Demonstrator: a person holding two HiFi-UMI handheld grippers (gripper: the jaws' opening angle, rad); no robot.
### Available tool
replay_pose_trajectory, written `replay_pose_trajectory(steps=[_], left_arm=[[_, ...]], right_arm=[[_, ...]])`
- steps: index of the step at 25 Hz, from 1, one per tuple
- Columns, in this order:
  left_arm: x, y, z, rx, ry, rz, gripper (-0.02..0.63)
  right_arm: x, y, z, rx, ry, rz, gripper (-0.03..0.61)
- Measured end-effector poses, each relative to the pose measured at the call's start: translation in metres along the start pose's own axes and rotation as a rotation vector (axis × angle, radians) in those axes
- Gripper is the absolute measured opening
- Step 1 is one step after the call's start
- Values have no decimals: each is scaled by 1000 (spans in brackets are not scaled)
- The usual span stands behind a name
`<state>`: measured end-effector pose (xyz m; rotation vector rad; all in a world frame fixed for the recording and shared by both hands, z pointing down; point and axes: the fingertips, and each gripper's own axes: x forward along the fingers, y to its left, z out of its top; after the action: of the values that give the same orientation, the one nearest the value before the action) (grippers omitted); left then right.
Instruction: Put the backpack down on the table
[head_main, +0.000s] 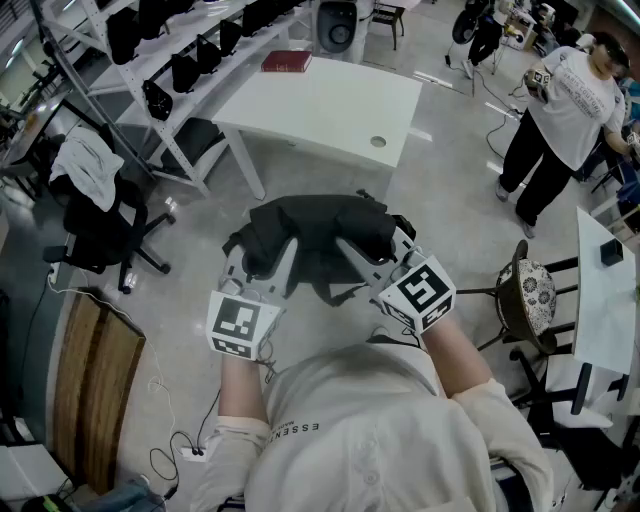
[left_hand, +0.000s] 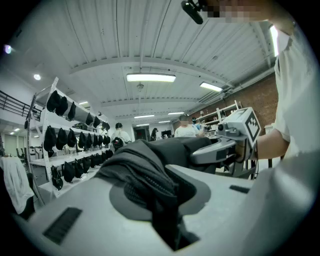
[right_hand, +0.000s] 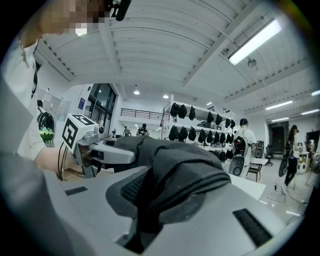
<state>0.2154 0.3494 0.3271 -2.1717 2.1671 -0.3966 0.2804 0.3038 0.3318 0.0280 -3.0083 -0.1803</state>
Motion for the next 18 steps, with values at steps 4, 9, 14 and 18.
replay_pose_trajectory(steps=[4, 9, 14, 18], left_arm=[[1, 1, -4, -12, -7, -9, 77], [1, 4, -9, -19, -11, -24, 77], [1, 5, -15, -17, -12, -36, 77], [1, 13, -26, -35, 1, -19, 77]], right_arm=[[2, 0, -1, 2, 3, 1, 67], [7, 1, -3, 11, 12, -6, 67], [10, 3, -7, 20, 20, -4, 67], [22, 5, -15, 31, 29, 16, 67]])
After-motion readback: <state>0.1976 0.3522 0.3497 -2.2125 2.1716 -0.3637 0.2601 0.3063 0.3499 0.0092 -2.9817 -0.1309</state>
